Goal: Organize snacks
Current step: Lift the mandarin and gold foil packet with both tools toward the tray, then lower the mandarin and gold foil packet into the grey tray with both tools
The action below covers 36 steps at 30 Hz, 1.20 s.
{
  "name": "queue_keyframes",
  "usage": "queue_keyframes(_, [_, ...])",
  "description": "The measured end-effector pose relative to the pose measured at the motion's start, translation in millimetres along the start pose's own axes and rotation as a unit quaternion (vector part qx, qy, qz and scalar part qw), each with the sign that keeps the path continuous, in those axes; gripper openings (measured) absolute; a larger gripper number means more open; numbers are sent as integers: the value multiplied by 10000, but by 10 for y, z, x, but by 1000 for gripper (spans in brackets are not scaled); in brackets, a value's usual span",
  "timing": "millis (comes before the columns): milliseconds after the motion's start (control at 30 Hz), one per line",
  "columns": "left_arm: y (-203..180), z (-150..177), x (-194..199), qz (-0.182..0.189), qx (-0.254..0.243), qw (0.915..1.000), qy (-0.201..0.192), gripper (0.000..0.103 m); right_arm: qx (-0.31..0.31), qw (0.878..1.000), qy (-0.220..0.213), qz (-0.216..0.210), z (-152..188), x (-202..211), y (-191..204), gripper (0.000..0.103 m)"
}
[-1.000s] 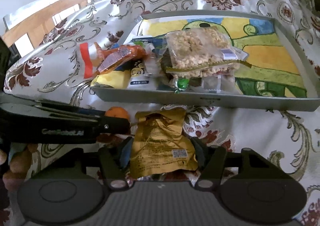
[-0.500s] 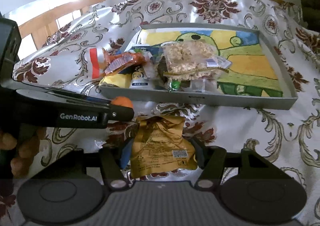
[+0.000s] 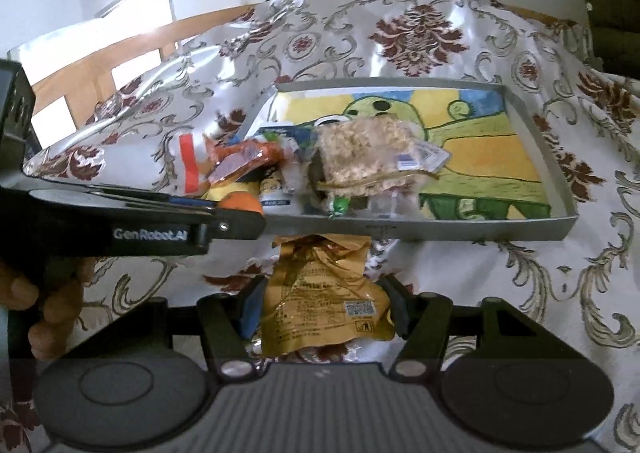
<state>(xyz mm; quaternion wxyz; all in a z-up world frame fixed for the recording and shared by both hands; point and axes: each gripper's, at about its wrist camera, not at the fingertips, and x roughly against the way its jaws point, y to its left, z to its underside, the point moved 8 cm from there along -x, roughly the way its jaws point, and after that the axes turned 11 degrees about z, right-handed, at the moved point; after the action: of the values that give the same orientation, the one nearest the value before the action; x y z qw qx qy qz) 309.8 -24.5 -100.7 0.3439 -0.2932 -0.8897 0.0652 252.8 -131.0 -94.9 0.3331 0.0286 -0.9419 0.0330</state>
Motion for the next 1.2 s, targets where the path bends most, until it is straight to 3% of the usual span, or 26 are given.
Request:
queue_keyframes(300, [-8,-188,75,35,164,9993,-346,34,-319,9987,-392,36,-282,190,-172,66])
queue_keyframes(567, [-185,-276,-2,-43,75,9993,-352,34,-892,9928,-748,275,-579,138,-662,66])
queue_keyframes(733, [-344,-451,-181,61,30,9989,-465,34,-1555,9825,-909,469,-720,4,-1102,66])
queue_keyframes(900, [-598,-618,-487,307,-93,9989,-350,34,-1795,9775,-987,497,-746,-136,-1356,66])
queue_keyframes(1033, [-767,-744,-732,344,-378,9980,-368,34,-2002,9747,-842,536,-657,-284,-1501,65])
queue_keyframes(1200, [-732,-791,-1073,287,-206,9992,-195,34,-2270,9701,-623,585,-517,-552,-1627,63])
